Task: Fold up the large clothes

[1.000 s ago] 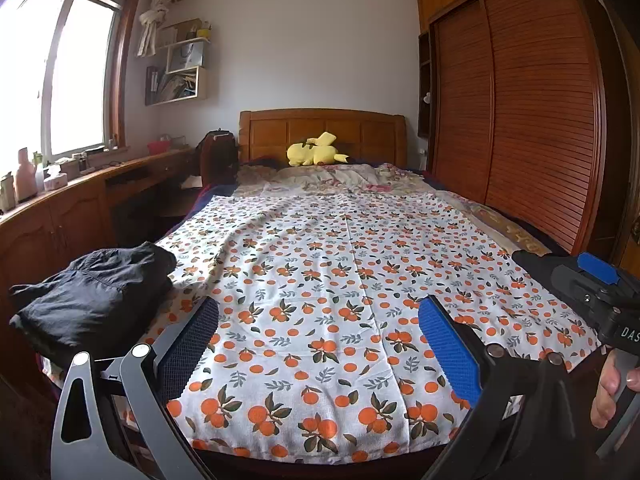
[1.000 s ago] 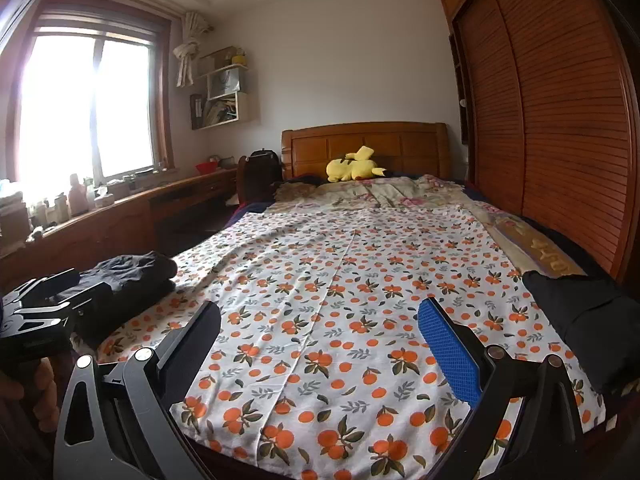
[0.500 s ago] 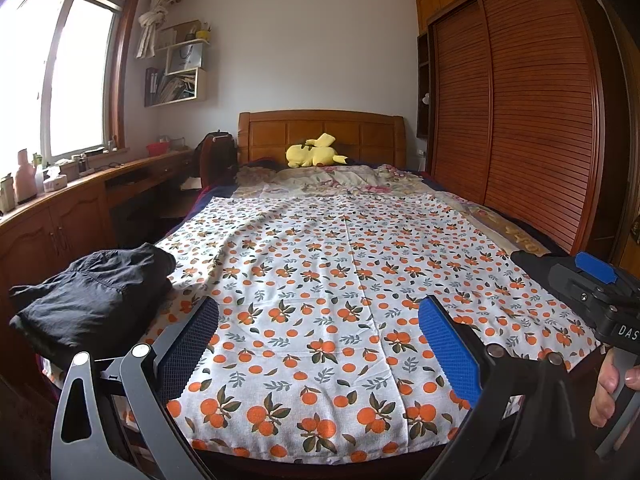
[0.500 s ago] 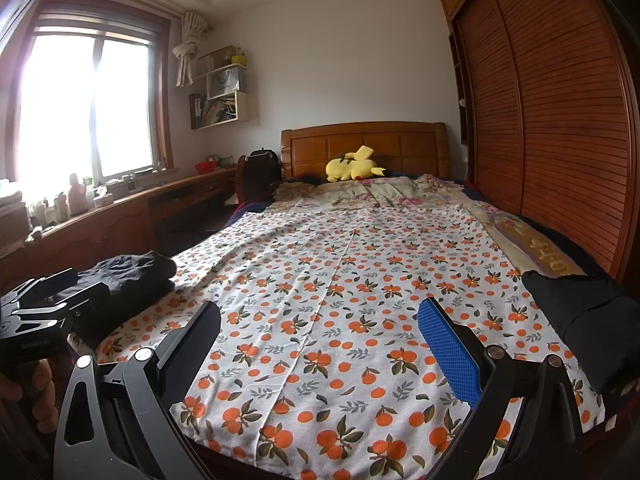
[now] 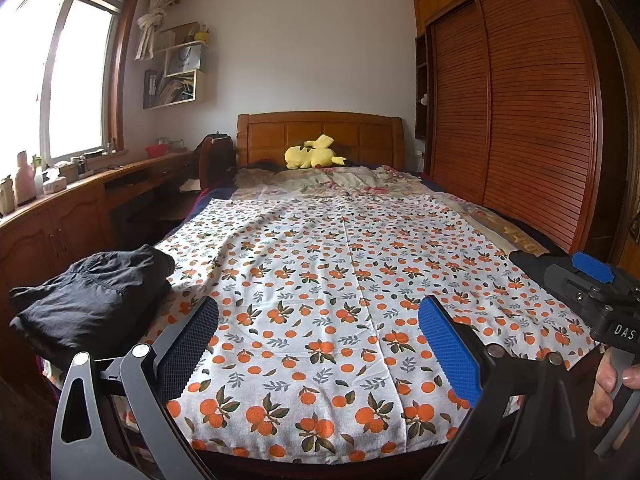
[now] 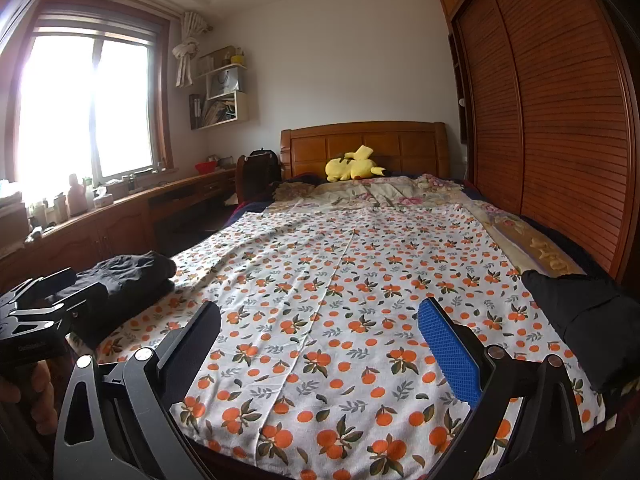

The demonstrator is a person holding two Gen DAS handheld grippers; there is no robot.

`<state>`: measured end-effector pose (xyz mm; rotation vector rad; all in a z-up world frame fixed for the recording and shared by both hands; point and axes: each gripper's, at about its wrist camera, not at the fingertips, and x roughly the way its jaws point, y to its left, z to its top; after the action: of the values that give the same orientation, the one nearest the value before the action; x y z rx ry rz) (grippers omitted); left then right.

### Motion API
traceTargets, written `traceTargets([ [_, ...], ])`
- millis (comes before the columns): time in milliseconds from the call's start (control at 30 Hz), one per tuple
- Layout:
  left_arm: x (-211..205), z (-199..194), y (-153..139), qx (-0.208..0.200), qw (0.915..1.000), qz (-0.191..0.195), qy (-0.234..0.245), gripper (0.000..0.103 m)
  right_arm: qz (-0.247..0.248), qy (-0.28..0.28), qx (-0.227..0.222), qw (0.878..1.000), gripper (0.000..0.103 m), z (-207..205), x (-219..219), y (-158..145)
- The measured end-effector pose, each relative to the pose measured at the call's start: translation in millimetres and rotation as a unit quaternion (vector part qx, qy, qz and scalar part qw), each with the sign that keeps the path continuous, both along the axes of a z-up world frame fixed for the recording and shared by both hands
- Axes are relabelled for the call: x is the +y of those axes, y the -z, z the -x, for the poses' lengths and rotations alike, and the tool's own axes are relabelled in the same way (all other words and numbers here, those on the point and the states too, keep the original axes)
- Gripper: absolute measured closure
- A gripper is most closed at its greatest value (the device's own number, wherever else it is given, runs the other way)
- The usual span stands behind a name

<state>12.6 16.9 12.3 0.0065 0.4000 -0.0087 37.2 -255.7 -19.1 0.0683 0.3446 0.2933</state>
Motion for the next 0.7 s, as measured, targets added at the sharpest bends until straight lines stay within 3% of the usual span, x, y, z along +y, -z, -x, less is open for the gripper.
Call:
traceTargets([
  [700, 0.0, -0.5, -1.1, 0.0, 1.0, 0.001, 0.003, 0.002, 0.0, -0.001, 0.0, 1.0, 0.007, 0.0, -0.2, -0.2],
])
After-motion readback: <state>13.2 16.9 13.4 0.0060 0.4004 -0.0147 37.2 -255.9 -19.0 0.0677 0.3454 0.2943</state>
